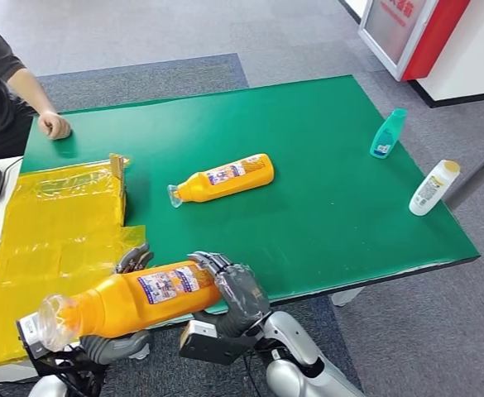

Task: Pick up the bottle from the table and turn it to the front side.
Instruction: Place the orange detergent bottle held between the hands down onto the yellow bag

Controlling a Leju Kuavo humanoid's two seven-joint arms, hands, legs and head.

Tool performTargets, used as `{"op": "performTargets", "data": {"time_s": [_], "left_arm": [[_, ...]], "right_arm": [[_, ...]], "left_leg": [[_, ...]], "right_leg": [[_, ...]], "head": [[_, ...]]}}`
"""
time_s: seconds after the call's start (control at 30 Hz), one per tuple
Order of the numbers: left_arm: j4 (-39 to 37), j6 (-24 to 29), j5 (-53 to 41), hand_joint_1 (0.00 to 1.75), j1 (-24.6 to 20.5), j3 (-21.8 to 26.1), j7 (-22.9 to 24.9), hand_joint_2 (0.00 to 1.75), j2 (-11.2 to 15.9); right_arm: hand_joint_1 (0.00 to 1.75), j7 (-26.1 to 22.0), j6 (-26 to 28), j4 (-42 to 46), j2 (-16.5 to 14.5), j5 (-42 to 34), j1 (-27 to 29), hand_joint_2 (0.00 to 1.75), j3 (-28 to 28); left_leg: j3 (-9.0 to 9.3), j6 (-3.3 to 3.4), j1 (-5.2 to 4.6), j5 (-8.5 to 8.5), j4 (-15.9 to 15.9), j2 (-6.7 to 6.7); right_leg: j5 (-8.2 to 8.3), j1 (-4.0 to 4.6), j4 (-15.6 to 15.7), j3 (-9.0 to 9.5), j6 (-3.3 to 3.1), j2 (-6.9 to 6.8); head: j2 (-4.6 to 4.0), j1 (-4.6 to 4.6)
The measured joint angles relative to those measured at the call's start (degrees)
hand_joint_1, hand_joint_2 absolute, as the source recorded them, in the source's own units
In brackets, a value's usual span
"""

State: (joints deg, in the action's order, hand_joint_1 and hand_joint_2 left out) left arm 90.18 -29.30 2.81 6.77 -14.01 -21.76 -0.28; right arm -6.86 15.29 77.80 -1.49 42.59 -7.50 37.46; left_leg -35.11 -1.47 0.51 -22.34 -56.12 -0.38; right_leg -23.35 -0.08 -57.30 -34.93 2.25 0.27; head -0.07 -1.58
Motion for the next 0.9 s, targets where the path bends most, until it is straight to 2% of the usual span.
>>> {"op": "performTargets", "data": {"time_s": [0.13, 0.17, 0.2, 0.23, 0.27, 0.3, 0.33, 0.37, 0.53, 0.9], "left_arm": [[0.0, 0.19, -0.52, 0.0, -0.26, -0.61, 0.04, 1.75, 0.36], [0.01, 0.39, -0.83, 0.11, -0.33, -0.81, 0.06, 1.75, 0.44], [0.02, 0.89, -1.48, 0.55, -0.43, -1.07, 0.11, 1.75, 0.51], [0.05, 1.84, -2.67, 0.98, -0.53, -1.37, 0.22, 1.75, 0.58], [0.14, 3.24, -4.35, 1.42, -0.6, -1.68, 0.34, 1.75, 0.63], [0.27, 5.09, -6.47, 1.75, -0.65, -2.0, 0.49, 1.75, 0.65], [0.5, 7.19, -8.79, 1.75, -0.67, -2.33, 0.67, 1.75, 0.66], [0.81, 9.38, -11.1, 1.75, -0.67, -2.66, 0.87, 1.75, 0.65], [2.92, 19.6, -20.66, 1.75, -0.54, -3.75, 1.36, 1.75, 0.24], [7.4, 34.99, -33.73, 1.75, 0.47, -4.26, -0.35, 1.75, -0.25]], "right_arm": [[1.75, 0.0, 0.08, -0.89, -0.16, -0.14, -0.49, 1.75, 0.71], [1.75, 0.0, 0.09, -1.07, -0.18, -0.19, -0.57, 1.75, 0.85], [1.75, 0.03, 0.15, -1.26, -0.19, -0.24, -0.66, 1.75, 1.01], [1.52, 0.14, 0.28, -1.45, -0.19, -0.29, -0.73, 1.75, 1.16], [1.09, 0.33, 0.48, -1.62, -0.2, -0.31, -0.8, 1.75, 1.27], [0.65, 0.63, 0.77, -1.78, -0.2, -0.23, -0.85, 1.75, 1.35], [0.22, 1.02, 1.11, -1.89, -0.2, -0.05, -0.86, 1.75, 1.37], [0.0, 1.38, 1.43, -1.96, -0.19, 0.24, -0.86, 1.75, 1.34], [0.0, 2.46, 2.12, -1.78, -0.16, 1.83, -0.15, 1.75, 1.24], [0.0, 3.6, 1.78, 2.09, 0.34, 3.49, 2.63, 1.75, -0.03]], "left_leg": [[0.0, 0.01, 0.0, -0.01, 0.0, 0.0], [0.0, 0.01, 0.0, -0.01, 0.0, 0.0], [0.0, 0.01, 0.0, -0.01, 0.0, 0.0], [0.0, 0.01, 0.0, -0.01, 0.0, 0.0], [0.0, 0.01, 0.0, -0.01, 0.0, 0.0], [0.0, 0.01, 0.0, -0.01, 0.0, 0.0], [0.0, 0.01, 0.0, -0.01, 0.0, 0.0], [0.0, 0.01, 0.0, -0.01, 0.0, 0.0], [0.0, 0.0, 0.0, -0.01, 0.0, 0.0], [-0.01, 0.0, 0.0, -0.01, 0.0, 0.0]], "right_leg": [[0.0, -0.01, 0.0, 0.0, 0.0, 0.0], [0.0, -0.01, 0.0, 0.0, 0.0, 0.0], [0.0, -0.01, 0.0, 0.0, 0.0, 0.0], [0.0, -0.01, 0.0, 0.0, 0.0, 0.0], [0.0, -0.01, 0.0, 0.0, 0.0, 0.0], [0.0, -0.01, 0.0, 0.0, 0.0, 0.0], [0.0, -0.01, 0.0, 0.0, 0.0, 0.0], [0.0, -0.01, 0.0, -0.01, 0.0, 0.0], [0.0, -0.01, 0.0, -0.02, 0.0, 0.0], [-0.01, 0.0, 0.0, -0.02, -0.01, 0.0]], "head": [[0.0, 0.01], [0.0, 0.0], [0.0, 0.0], [0.0, 0.0], [0.0, 0.0], [0.0, 0.01], [0.0, 0.01], [0.0, 0.0], [0.0, 0.0], [0.0, 0.01]]}}
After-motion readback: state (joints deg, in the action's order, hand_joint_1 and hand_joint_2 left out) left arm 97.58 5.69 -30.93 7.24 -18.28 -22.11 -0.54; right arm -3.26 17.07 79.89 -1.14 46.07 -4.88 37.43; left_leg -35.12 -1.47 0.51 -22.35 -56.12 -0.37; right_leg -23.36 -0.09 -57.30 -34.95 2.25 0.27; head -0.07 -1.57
